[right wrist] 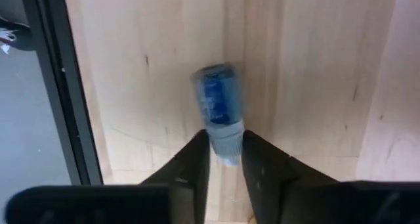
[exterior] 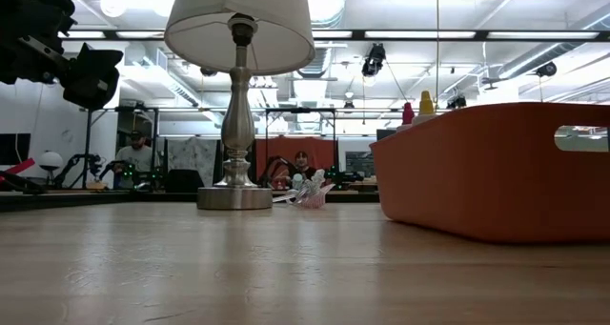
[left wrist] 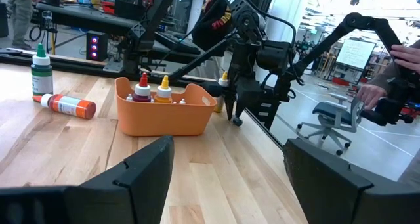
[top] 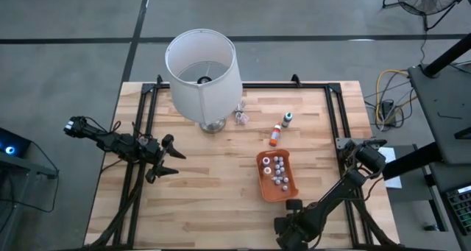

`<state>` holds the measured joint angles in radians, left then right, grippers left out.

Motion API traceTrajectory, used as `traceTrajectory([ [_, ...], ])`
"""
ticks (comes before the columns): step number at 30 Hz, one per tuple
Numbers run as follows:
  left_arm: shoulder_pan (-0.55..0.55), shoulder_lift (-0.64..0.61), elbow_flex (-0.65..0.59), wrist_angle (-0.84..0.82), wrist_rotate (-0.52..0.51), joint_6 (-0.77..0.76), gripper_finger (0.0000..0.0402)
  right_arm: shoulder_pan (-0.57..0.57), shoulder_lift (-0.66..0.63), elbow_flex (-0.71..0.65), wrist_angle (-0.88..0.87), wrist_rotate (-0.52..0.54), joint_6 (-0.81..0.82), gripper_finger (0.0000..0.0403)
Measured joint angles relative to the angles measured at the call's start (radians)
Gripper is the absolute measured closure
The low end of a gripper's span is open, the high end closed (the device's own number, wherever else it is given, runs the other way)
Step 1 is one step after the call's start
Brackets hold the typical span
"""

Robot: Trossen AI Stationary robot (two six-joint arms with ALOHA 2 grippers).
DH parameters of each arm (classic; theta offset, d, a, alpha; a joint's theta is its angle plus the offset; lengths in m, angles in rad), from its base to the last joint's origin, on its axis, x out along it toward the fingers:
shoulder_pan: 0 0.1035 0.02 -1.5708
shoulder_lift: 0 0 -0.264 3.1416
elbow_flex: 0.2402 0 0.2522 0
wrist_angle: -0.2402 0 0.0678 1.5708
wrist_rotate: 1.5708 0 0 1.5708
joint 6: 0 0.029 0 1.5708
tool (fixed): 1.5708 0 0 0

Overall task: Pick & Place food coloring
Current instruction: Put the small food coloring bottle into the orange bin

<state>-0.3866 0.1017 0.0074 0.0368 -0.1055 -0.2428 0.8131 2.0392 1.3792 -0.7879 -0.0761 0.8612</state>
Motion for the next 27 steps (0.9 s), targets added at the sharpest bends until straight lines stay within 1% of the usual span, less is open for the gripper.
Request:
traceTrajectory([
  [3, 0.0, 0.0, 0.0, 0.0, 0.0, 0.0, 0.0143, 0.0, -0.006, 0.001, 0.002, 0.0, -0.001, 0.0349],
  [6, 0.0, 0.0, 0.0, 0.0, 0.0, 0.0, 0.0143, 0.0, -0.014, 0.003, 0.009, -0.006, 0.0, 0.0357],
  [19, 0.0, 0.0, 0.0, 0.0, 0.0, 0.0, 0.0143, 0.001, -0.034, 0.029, -0.039, -0.015, 0.022, 0.035],
  [27, 0.0, 0.0, 0.0, 0.0, 0.0, 0.0, 0.0143, -0.002, -0.037, 0.122, -0.164, -0.015, 0.004, 0.035],
])
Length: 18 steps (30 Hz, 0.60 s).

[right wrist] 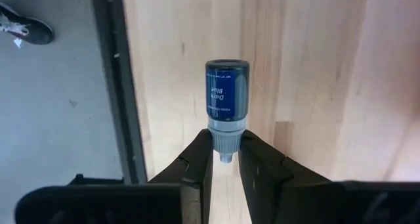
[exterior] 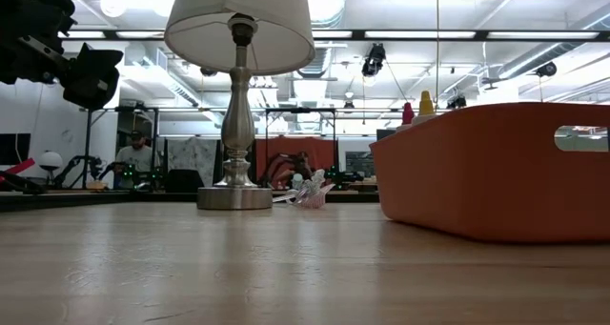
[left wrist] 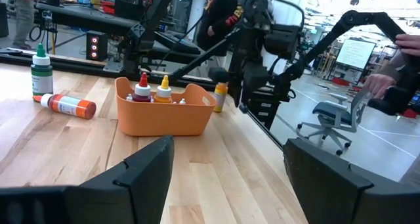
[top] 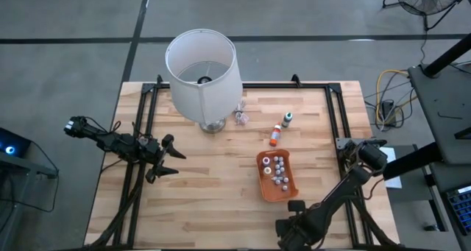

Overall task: Pick & Place food coloring
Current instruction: Put the small food coloring bottle into the orange bin

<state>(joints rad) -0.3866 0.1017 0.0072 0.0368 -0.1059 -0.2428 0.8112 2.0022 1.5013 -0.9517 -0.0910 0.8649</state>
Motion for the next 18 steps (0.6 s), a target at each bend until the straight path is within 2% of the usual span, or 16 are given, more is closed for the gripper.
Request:
traceTrajectory([
  [9, 0.0, 0.0, 0.0, 0.0, 0.0, 0.0, 0.0143, -0.02, -0.003, 0.175, -0.264, 0.008, -0.072, 0.0349],
  [18, 0.0, 0.0, 0.0, 0.0, 0.0, 0.0, 0.0143, -0.143, -0.004, 0.331, -0.528, 0.046, -0.236, 0.0349],
])
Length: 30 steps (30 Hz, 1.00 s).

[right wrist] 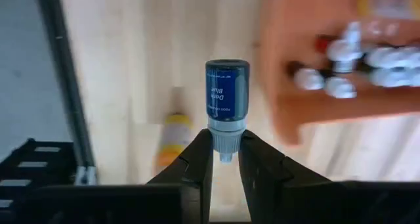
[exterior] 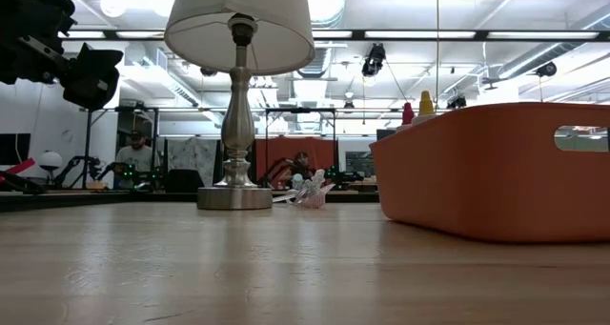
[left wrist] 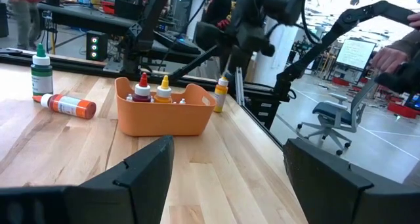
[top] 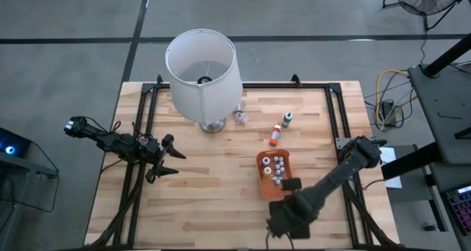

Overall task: Pick & Place food coloring
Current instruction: Put the small food coloring bottle into the orange bin

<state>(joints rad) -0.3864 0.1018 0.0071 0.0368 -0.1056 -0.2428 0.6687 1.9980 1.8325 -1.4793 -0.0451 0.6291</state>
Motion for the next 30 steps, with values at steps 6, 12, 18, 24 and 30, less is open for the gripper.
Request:
traceTrajectory([
  [6, 0.0, 0.0, 0.0, 0.0, 0.0, 0.0, 0.0143, -0.082, 0.0, 0.041, -0.057, 0.027, -0.097, 0.0349],
  [12, 0.0, 0.0, 0.0, 0.0, 0.0, 0.0, 0.0143, -0.159, 0.0, 0.02, -0.086, 0.029, -0.2, 0.0349],
  [18, 0.0, 0.0, 0.0, 0.0, 0.0, 0.0, 0.0143, -0.21, 0.0, -0.003, -0.093, 0.029, -0.302, 0.0349],
  [24, 0.0, 0.0, 0.0, 0.0, 0.0, 0.0, 0.0143, -0.226, 0.01, -0.007, -0.092, 0.029, -0.372, 0.0349],
  [30, 0.0, 0.0, 0.0, 0.0, 0.0, 0.0, 0.0143, -0.225, 0.013, -0.01, -0.093, 0.046, -0.428, 0.0349],
])
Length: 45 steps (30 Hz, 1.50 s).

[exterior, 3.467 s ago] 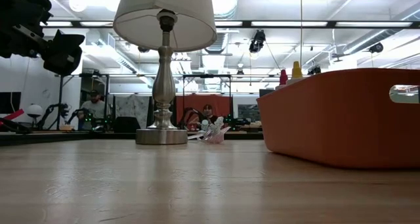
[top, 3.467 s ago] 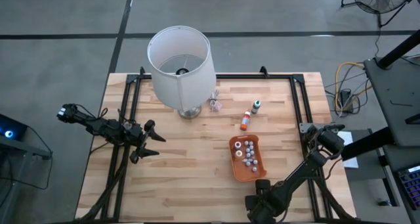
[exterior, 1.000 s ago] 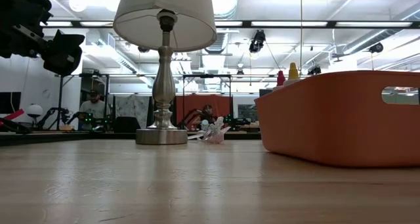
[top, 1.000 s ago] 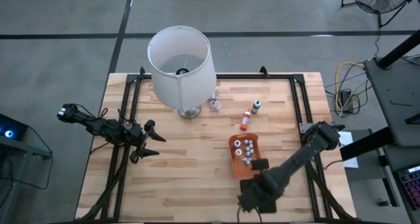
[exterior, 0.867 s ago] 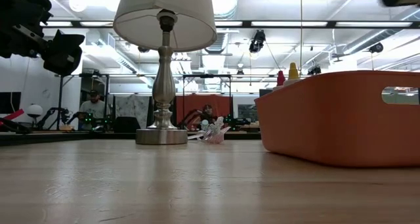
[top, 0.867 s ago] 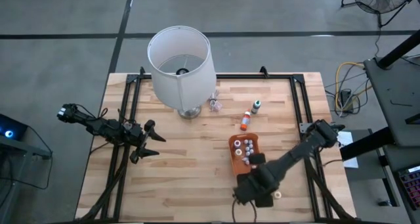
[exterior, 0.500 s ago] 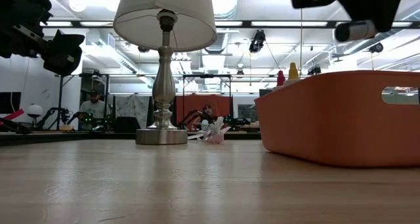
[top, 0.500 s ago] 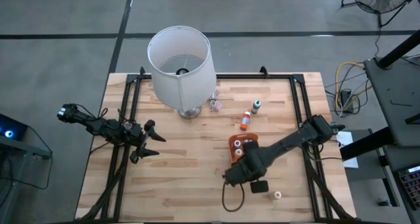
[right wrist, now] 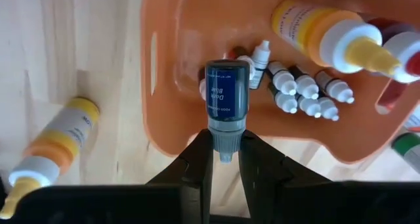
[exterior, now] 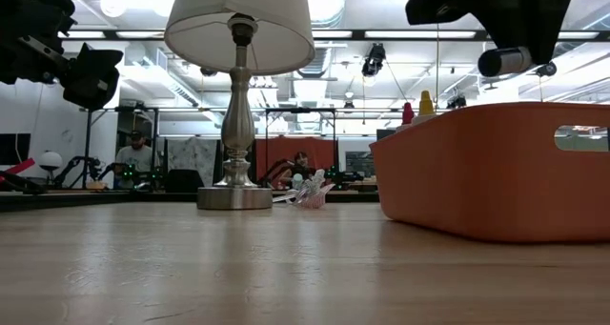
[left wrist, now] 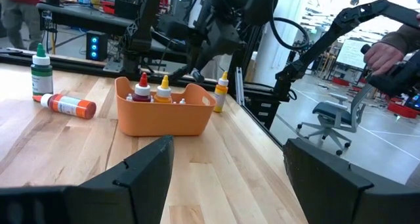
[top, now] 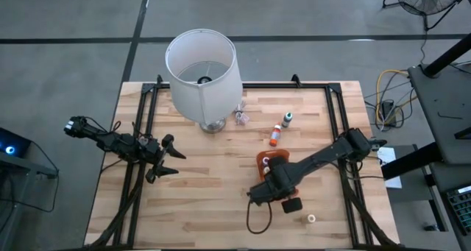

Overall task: Pick & Place food coloring
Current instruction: Put the small food coloring bottle into the orange bin

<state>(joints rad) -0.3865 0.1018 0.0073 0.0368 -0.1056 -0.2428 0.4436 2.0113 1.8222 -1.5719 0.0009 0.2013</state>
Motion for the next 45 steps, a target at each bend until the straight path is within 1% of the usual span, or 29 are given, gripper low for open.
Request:
traceTrajectory([
  [7, 0.0, 0.0, 0.0, 0.0, 0.0, 0.0, 0.0143, -0.004, 0.006, -0.019, 0.0, 0.003, -0.032, 0.0349],
  [15, 0.0, 0.0, 0.0, 0.0, 0.0, 0.0, 0.0143, -0.005, 0.082, -0.03, 0.001, 0.003, -0.075, 0.0349],
  [19, 0.0, 0.0, 0.0, 0.0, 0.0, 0.0, 0.0143, -0.005, 0.116, -0.03, 0.001, 0.027, -0.09, 0.0349],
  [25, 0.0, 0.0, 0.0, 0.0, 0.0, 0.0, 0.0143, -0.005, 0.157, -0.033, 0.001, 0.031, -0.138, 0.0349],
  [30, 0.0, 0.0, 0.0, 0.0, 0.0, 0.0, 0.0143, -0.005, 0.16, -0.037, 0.0, 0.104, -0.155, 0.0349],
  [35, 0.0, 0.0, 0.0, 0.0, 0.0, 0.0, 0.0143, -0.008, 0.157, -0.05, 0.001, 0.115, -0.204, 0.0349],
  [42, 0.0, 0.0, 0.0, 0.0, 0.0, 0.0, 0.0143, -0.009, 0.143, -0.073, 0.0, 0.185, -0.263, 0.0349],
  [45, 0.0, 0.0, 0.0, 0.0, 0.0, 0.0, 0.0143, -0.01, 0.128, -0.077, 0.001, 0.192, -0.284, 0.0349],
])
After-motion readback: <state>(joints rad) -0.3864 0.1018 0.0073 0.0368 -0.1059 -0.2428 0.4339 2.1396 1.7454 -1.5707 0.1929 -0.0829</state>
